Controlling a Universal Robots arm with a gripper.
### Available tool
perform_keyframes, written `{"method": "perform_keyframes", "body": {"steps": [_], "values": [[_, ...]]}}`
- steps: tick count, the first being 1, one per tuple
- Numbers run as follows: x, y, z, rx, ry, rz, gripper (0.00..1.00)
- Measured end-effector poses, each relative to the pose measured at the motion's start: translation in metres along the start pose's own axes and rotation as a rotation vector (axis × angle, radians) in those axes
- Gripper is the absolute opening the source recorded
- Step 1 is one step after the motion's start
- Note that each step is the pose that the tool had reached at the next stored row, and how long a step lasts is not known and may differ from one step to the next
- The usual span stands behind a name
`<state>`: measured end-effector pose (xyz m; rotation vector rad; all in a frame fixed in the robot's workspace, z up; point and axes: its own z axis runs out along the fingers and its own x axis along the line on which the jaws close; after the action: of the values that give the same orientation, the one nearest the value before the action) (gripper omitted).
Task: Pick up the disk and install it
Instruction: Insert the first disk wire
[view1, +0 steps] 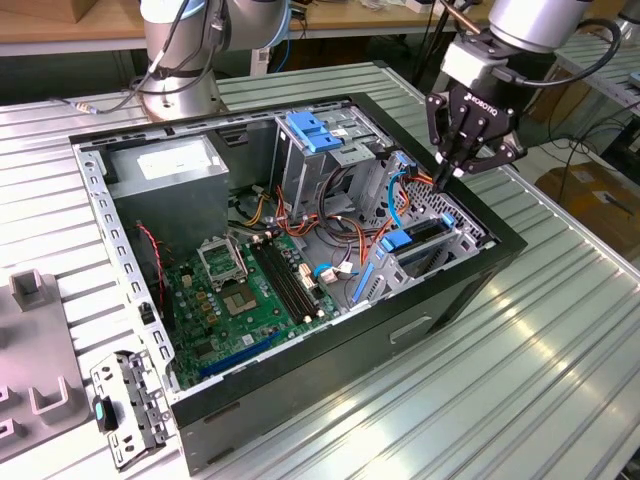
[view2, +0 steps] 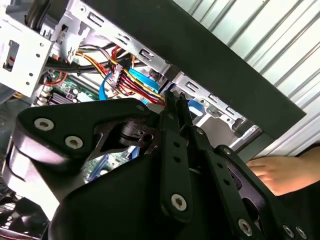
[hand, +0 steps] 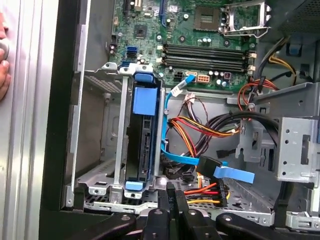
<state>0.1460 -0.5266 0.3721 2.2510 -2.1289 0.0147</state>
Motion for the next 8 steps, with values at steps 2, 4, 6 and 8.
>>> {"method": "perform_keyframes", "body": {"steps": [2,4,6,8], "values": [[-0.0001,0.0031,0.0004,-0.0003,0.0001,0.003,0.16],[-0.0003,0.0058,0.0007,-0.0003,0.0001,0.005,0.16],[-0.0003,0.0076,0.0012,-0.0003,-0.0002,0.010,0.16],[-0.0005,0.0086,0.0015,-0.0008,-0.0002,0.019,0.16]]}}
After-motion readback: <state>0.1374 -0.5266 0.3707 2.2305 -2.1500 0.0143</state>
